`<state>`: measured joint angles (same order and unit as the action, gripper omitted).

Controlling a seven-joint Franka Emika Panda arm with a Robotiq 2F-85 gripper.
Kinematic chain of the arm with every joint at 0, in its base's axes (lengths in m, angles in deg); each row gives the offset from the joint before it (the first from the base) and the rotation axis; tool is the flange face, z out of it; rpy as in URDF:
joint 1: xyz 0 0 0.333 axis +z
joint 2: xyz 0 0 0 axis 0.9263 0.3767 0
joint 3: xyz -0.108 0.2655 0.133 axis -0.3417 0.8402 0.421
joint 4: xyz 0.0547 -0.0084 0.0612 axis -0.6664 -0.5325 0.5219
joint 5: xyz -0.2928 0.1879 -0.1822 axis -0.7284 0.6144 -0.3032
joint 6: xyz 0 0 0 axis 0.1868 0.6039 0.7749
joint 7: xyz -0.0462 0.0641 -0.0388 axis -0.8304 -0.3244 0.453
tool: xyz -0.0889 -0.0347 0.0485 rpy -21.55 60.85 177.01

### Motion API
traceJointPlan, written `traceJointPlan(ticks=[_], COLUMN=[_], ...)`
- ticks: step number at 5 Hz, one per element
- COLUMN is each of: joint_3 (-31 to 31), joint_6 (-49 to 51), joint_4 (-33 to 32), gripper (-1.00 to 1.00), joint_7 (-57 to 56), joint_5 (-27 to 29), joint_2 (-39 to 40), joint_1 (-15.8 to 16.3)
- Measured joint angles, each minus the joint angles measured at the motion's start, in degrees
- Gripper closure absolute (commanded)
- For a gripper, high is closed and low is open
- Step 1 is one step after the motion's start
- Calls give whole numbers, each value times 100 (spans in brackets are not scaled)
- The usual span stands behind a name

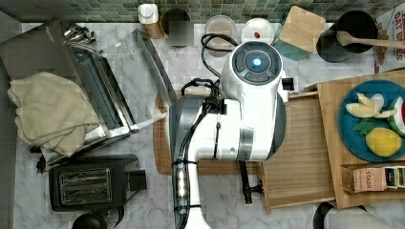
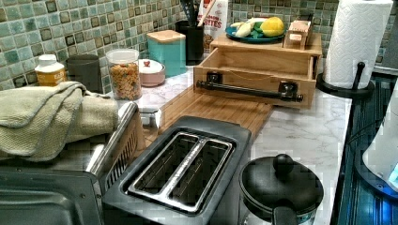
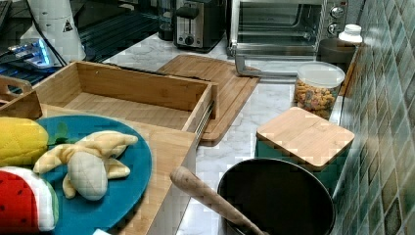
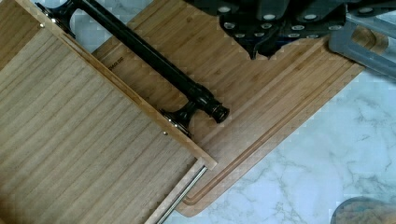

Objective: Close the drawer.

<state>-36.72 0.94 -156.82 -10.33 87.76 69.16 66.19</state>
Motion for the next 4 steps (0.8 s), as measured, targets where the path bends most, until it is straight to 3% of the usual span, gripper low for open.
traceJointPlan(ticks=[2, 4], joint_3=[1, -3], joint_6=[-1, -1211], joint_4=[-84, -767], gripper=[100, 100], joint_7=[-6, -1334], joint_5=[-2, 22], joint_2=[30, -162], joint_1=[-13, -4])
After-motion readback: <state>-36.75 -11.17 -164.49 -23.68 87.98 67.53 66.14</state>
